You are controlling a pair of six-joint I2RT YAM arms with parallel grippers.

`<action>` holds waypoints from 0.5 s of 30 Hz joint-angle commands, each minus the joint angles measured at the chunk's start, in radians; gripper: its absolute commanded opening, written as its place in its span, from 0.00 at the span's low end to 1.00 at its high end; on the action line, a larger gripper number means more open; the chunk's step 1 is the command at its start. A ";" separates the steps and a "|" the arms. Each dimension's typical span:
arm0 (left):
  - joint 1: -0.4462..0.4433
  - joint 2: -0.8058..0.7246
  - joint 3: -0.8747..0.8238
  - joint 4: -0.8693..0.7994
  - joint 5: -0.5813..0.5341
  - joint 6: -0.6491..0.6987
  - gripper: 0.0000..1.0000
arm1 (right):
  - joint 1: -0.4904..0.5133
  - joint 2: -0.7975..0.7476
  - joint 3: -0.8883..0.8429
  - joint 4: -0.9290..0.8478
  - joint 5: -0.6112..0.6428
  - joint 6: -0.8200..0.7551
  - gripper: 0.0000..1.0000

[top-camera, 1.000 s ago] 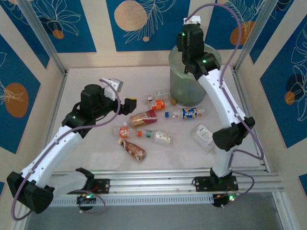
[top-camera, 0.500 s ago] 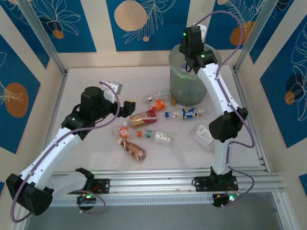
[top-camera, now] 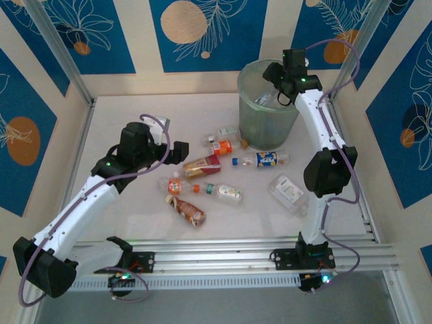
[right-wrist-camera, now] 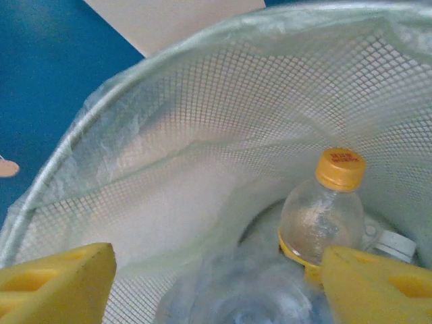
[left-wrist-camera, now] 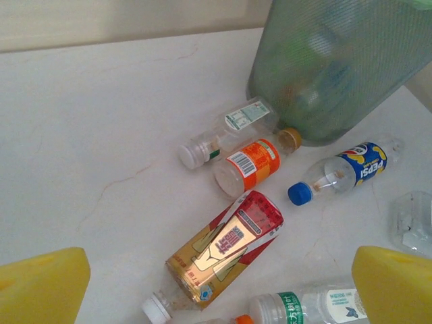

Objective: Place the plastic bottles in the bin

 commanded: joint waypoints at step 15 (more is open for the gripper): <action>-0.005 -0.002 -0.074 -0.216 -0.136 -0.311 0.99 | 0.012 -0.058 0.088 -0.107 0.101 -0.193 0.99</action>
